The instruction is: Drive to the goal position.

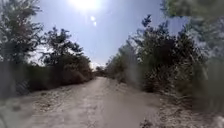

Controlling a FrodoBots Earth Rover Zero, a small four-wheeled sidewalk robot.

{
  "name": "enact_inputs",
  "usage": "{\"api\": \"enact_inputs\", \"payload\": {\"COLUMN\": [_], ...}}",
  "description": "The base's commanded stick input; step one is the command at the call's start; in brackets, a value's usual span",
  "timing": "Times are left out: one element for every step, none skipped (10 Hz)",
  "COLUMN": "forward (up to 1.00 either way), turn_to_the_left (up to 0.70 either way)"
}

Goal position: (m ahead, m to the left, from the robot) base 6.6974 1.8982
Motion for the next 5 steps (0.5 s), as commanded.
{"api": "enact_inputs", "payload": {"forward": [0.45,0.45,0.45,0.45,0.45], "turn_to_the_left": [0.02,0.02,0.02,0.02,0.02]}}
